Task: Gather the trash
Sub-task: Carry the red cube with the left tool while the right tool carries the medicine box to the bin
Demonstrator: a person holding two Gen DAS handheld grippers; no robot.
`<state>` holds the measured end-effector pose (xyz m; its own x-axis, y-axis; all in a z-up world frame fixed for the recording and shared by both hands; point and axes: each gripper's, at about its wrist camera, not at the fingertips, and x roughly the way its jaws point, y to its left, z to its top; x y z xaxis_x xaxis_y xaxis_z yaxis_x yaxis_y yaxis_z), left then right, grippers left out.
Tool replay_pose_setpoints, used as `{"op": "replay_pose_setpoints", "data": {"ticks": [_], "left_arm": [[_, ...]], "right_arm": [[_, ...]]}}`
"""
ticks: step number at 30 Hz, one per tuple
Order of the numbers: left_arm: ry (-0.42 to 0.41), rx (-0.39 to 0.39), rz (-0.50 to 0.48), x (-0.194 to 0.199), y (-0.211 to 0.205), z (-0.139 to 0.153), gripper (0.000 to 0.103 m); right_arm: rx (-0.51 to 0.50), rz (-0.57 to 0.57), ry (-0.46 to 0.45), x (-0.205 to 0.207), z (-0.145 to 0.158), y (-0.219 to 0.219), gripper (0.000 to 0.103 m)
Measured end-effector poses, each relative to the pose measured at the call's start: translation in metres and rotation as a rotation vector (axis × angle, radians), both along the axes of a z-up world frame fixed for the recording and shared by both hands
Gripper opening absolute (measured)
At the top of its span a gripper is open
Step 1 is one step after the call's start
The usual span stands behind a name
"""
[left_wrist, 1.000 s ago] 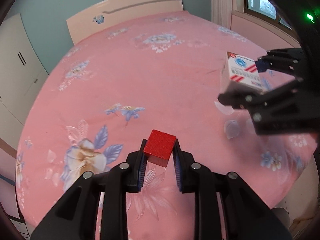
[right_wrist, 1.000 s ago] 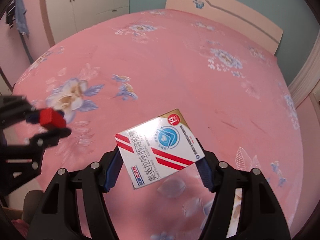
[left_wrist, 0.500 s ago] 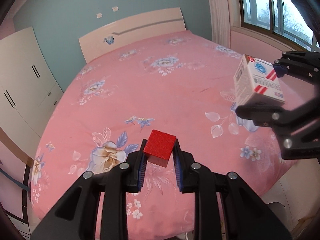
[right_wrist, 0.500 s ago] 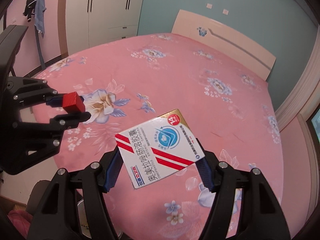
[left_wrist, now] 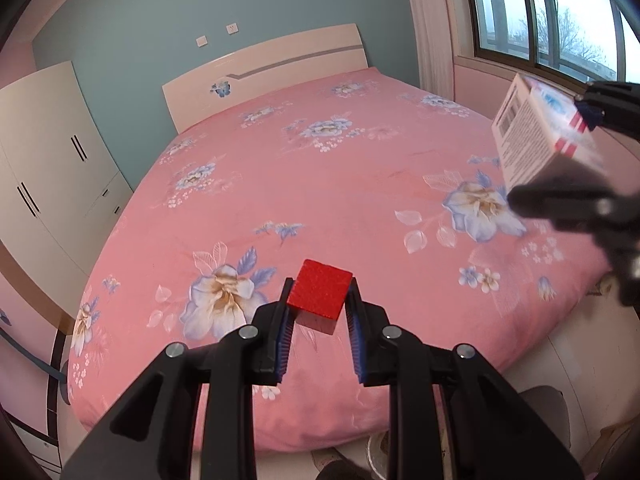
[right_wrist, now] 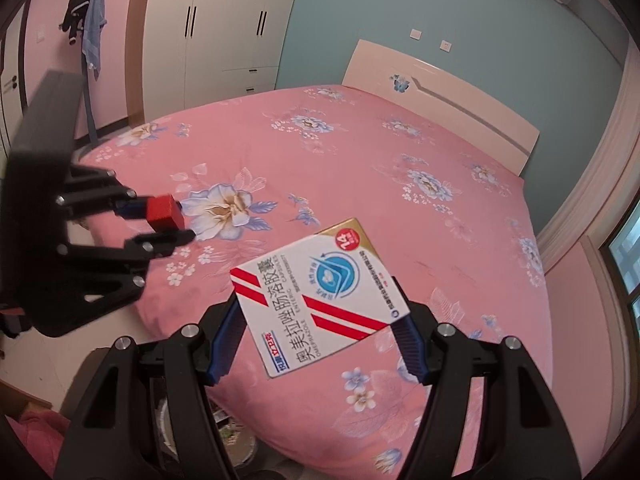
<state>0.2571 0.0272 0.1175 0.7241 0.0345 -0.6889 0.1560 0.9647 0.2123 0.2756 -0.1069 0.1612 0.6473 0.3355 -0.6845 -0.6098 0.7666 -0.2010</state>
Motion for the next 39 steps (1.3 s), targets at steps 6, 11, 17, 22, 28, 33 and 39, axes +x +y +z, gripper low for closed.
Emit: {"op": "replay_pose_setpoints", "data": {"ticks": [6,11,17,22,28,33,39], "left_arm": [[0.032,-0.003,-0.012,-0.017,-0.003,-0.019,0.027],[0.061,-0.011,-0.02,-0.028,-0.003,-0.036,0.027],[0.101,-0.02,-0.031,-0.037,-0.003,-0.059,0.027],[0.143,-0.018,-0.04,-0.043,-0.003,-0.083,0.027],[0.2,-0.017,-0.05,-0.048,-0.004,-0.114,0.027],[0.254,-0.02,-0.063,-0.05,-0.006,-0.141,0.027],[0.313,-0.016,-0.08,-0.054,-0.011,-0.171,0.027]], "right_arm": [[-0.01,-0.003,0.022,-0.021,-0.013,-0.005,0.066],[-0.01,-0.001,0.045,-0.028,-0.027,-0.007,0.066],[-0.015,0.004,0.089,-0.034,-0.053,-0.005,0.066],[-0.025,0.01,0.131,-0.039,-0.079,-0.001,0.066],[-0.021,0.014,0.198,-0.041,-0.112,0.004,0.066],[-0.046,0.021,0.247,-0.045,-0.145,0.011,0.066],[-0.077,0.028,0.316,-0.048,-0.189,0.017,0.066]]}}
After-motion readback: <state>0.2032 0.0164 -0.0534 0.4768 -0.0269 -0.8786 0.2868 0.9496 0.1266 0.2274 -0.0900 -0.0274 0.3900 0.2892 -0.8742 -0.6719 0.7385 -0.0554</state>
